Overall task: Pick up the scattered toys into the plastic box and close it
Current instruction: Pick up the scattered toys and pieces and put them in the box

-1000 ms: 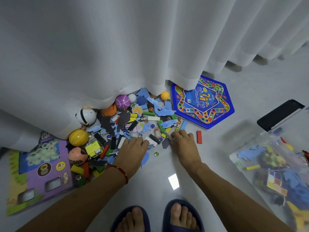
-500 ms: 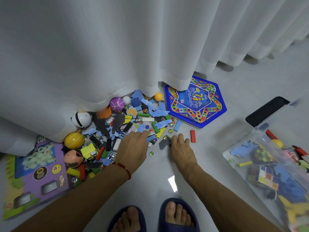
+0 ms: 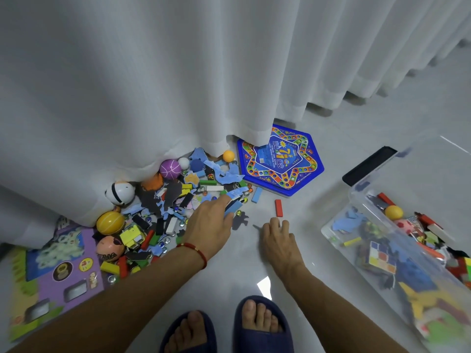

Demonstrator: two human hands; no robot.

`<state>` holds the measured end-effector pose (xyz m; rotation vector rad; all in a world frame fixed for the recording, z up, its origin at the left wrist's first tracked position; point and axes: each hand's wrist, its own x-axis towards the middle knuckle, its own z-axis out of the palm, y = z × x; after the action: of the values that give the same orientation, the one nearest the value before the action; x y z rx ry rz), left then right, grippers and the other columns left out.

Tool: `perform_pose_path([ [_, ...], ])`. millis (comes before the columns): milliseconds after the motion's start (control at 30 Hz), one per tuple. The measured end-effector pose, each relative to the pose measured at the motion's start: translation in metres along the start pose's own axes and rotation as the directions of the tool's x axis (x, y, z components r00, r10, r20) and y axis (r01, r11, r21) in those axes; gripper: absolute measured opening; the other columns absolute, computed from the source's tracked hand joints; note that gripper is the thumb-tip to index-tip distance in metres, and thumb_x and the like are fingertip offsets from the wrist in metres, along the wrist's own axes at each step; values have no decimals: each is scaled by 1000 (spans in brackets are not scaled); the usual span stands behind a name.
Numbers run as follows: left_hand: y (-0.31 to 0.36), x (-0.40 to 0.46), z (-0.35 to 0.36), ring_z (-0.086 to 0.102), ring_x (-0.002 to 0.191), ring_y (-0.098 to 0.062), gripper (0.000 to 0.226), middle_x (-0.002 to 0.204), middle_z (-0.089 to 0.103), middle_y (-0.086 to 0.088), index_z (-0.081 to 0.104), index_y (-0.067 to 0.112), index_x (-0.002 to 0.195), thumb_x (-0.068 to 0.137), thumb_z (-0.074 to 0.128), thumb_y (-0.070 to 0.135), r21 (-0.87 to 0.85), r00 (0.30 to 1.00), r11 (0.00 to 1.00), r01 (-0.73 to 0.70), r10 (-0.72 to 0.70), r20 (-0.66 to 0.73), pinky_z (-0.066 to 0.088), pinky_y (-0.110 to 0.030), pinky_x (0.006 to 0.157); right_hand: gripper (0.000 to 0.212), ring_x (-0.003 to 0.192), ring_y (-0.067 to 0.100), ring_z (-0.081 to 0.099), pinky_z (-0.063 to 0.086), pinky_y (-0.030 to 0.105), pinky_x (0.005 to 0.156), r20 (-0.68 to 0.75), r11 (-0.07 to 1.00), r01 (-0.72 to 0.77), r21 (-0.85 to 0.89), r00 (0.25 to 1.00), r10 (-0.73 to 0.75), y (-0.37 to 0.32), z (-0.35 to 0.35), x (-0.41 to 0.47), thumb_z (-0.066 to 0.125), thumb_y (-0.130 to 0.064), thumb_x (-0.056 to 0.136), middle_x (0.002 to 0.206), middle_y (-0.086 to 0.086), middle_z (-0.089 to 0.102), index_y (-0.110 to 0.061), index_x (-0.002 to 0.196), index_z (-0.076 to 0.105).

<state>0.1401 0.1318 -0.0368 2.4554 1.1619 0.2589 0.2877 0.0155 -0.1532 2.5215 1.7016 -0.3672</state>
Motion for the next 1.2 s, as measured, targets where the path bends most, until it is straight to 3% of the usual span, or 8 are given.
perform_pose_path([
  [167, 19, -3, 1, 56, 83, -21, 23, 87, 57, 0, 52, 20, 116, 96, 54, 31, -48, 999, 998, 42, -42, -2, 40, -29, 65, 22, 82, 21, 45, 53, 33, 70, -20, 997, 72, -1, 997, -72, 10, 18, -23, 59, -23, 98, 106, 10, 54, -11, 116, 57],
  [300, 30, -6, 8, 62, 95, -26, 28, 103, 67, -7, 54, 18, 120, 95, 55, 31, -79, 998, 996, 48, -45, 41, 50, -35, 74, 26, 85, 20, 43, 54, 34, 75, 14, 980, 198, -5, 980, -198, 19, 15, -19, 47, -28, 104, 112, 10, 53, -12, 125, 47],
  [533, 34, -12, 9, 62, 90, -23, 21, 99, 66, -4, 52, 20, 113, 96, 54, 32, -75, 996, 996, 41, -35, 80, 51, -33, 72, 22, 81, 24, 51, 56, 39, 62, 15, 978, 206, -42, 979, -206, 41, 18, -29, 44, -27, 103, 104, 8, 55, -15, 121, 46],
  [667, 38, -12, 11, 58, 86, -21, 21, 96, 65, -4, 54, 20, 112, 95, 54, 32, -78, 991, 994, 78, -69, 112, 48, -33, 70, 21, 85, 27, 52, 54, 42, 67, 1, 988, 151, 25, 989, -151, 43, 21, -27, 41, -19, 102, 106, 7, 54, -13, 122, 45],
  [800, 47, -7, 12, 50, 80, -18, 21, 91, 62, -3, 54, 20, 113, 95, 54, 31, -84, 991, 995, 61, -50, 121, 40, -27, 65, 23, 74, 24, 53, 56, 41, 61, -8, 992, 123, -29, 992, -123, 46, 25, -24, 45, -24, 102, 100, 8, 57, -15, 123, 43],
  [1000, 58, -4, 10, 52, 79, -19, 19, 86, 58, -2, 54, 19, 109, 94, 56, 30, -117, 989, 991, 70, -53, 135, 42, -28, 65, 31, 62, 23, 54, 56, 41, 57, -37, 973, 222, -63, 974, -225, 51, 22, -36, 45, -28, 103, 91, 8, 56, -12, 130, 42],
  [1200, 71, -6, 7, 55, 79, -17, 20, 86, 57, 1, 57, 19, 108, 93, 58, 31, -155, 987, 983, 99, -78, 139, 41, -25, 64, 25, 57, 25, 52, 52, 37, 50, -24, 955, 271, -120, 961, -275, 54, 22, -53, 46, -22, 101, 83, 7, 56, -9, 123, 49],
])
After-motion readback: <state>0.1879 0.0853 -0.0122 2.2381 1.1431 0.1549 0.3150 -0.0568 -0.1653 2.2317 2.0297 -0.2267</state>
